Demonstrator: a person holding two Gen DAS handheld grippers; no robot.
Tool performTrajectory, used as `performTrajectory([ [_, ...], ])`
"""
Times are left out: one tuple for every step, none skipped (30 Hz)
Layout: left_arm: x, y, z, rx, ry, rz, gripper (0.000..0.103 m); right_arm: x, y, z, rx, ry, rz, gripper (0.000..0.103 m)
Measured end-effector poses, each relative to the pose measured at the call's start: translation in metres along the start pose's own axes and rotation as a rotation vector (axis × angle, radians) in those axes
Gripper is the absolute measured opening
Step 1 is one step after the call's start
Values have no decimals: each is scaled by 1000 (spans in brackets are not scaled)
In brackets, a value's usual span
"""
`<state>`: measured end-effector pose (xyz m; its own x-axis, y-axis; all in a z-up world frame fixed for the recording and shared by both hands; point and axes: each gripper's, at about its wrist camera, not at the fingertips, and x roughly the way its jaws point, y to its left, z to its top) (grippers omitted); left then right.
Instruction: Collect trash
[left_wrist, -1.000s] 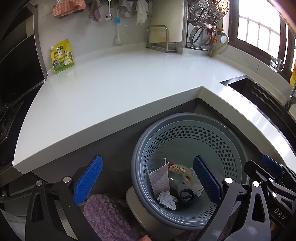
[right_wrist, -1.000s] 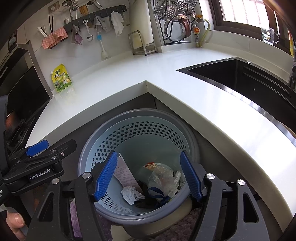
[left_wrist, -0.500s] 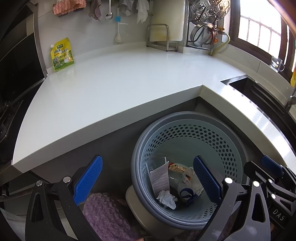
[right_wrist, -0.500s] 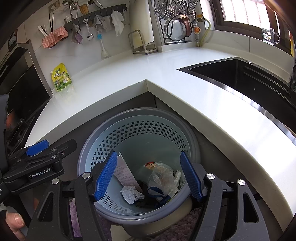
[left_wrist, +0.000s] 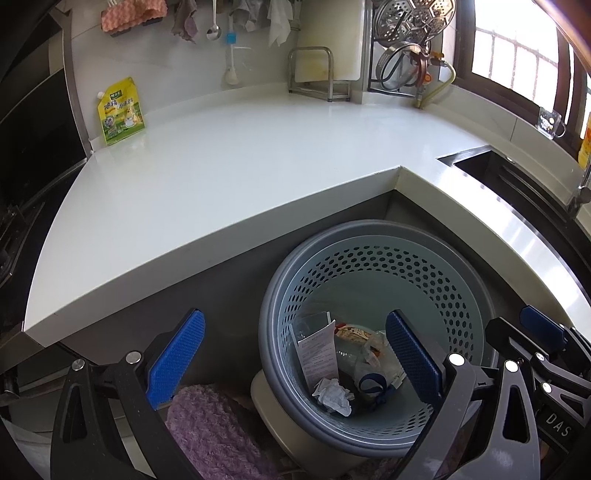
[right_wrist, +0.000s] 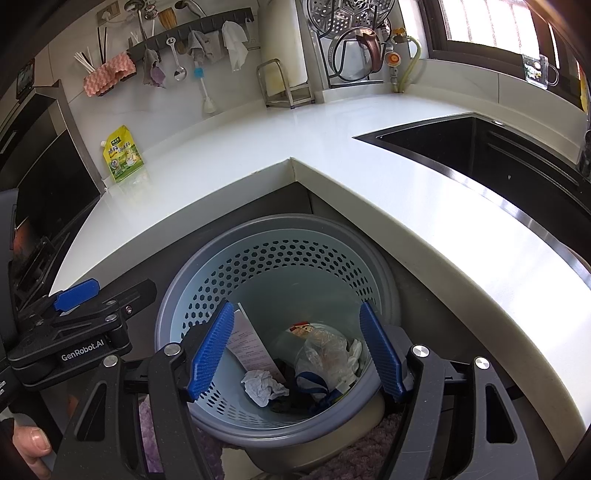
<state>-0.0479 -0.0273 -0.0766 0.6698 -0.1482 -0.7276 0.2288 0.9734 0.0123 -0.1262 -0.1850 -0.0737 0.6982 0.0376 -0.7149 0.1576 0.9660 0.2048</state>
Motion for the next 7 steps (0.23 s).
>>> performTrajectory([
  [0, 0, 0, 0, -2, 2, 97, 0, 0, 0, 0, -1, 0, 68],
  [-1, -1, 0, 0, -3, 2, 97, 0, 0, 0, 0, -1, 1, 68],
  [-1, -1, 0, 0, -3, 5, 97, 0, 0, 0, 0, -1, 1, 68],
  [0, -1, 0, 2, -3, 7, 97, 0, 0, 0, 0, 0, 1, 68],
  [0, -1, 0, 3, -2, 6, 97, 0, 0, 0, 0, 0, 1, 68],
  [0, -1, 0, 2, 0, 5, 97, 0, 0, 0, -1, 0, 1, 68],
  [0, -1, 0, 2, 1, 4, 97, 0, 0, 0, -1, 0, 1, 68],
])
